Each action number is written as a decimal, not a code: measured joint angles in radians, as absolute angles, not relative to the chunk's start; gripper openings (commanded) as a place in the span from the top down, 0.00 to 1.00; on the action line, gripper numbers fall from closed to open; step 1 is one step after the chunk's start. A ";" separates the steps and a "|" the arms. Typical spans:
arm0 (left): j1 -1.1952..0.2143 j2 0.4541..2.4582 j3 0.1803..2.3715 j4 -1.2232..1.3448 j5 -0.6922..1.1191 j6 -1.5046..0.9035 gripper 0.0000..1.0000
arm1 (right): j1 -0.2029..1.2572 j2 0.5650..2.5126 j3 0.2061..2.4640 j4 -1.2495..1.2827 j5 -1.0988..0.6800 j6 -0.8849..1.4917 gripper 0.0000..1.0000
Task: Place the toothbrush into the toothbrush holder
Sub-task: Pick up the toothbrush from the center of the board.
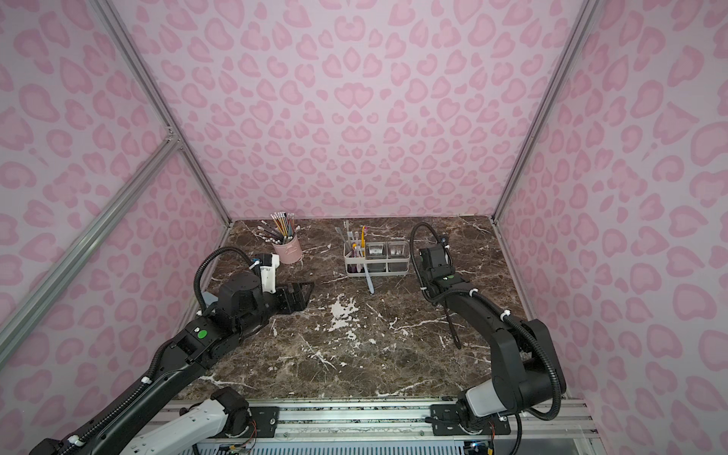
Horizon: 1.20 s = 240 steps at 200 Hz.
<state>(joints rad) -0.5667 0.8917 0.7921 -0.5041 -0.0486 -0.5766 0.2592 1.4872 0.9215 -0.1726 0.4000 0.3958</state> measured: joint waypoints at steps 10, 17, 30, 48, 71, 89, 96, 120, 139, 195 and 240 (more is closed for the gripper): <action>-0.567 0.891 0.792 -0.504 -0.049 -0.577 0.04 | 0.245 1.506 0.920 -0.191 0.399 0.397 0.53; -0.567 0.892 0.792 -0.504 -0.049 -0.577 0.04 | 0.236 1.519 0.917 -0.197 0.397 0.397 0.53; -0.567 0.892 0.792 -0.504 -0.049 -0.577 0.04 | 0.219 1.544 0.908 -0.208 0.392 0.397 0.53; -0.567 0.893 0.792 -0.504 -0.048 -0.577 0.04 | 0.207 1.579 0.902 -0.223 0.377 0.402 0.54; -0.567 0.894 0.792 -0.504 -0.044 -0.577 0.04 | 0.207 1.600 0.878 -0.234 0.367 0.404 0.54; -0.567 0.894 0.792 -0.504 -0.042 -0.577 0.04 | 0.207 1.603 0.849 -0.233 0.368 0.405 0.54; -0.567 0.894 0.792 -0.504 -0.042 -0.577 0.04 | 0.207 1.605 0.839 -0.232 0.367 0.406 0.54; -0.567 0.897 0.791 -0.504 -0.041 -0.577 0.05 | 0.207 1.624 0.815 -0.224 0.375 0.412 0.56; -0.567 0.899 0.791 -0.504 -0.040 -0.577 0.05 | 0.205 1.637 0.809 -0.216 0.383 0.413 0.57; -0.567 0.899 0.787 -0.504 -0.034 -0.577 0.05 | 0.181 1.657 0.810 -0.163 0.367 0.416 0.74; -0.567 0.900 0.785 -0.503 -0.034 -0.577 0.05 | 0.174 1.665 0.810 -0.143 0.347 0.415 0.81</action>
<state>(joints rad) -0.5667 0.8997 0.7853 -0.5034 -0.0338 -0.5774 0.1741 1.6650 0.8104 -0.1429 0.3473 0.4152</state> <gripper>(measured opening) 0.952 0.202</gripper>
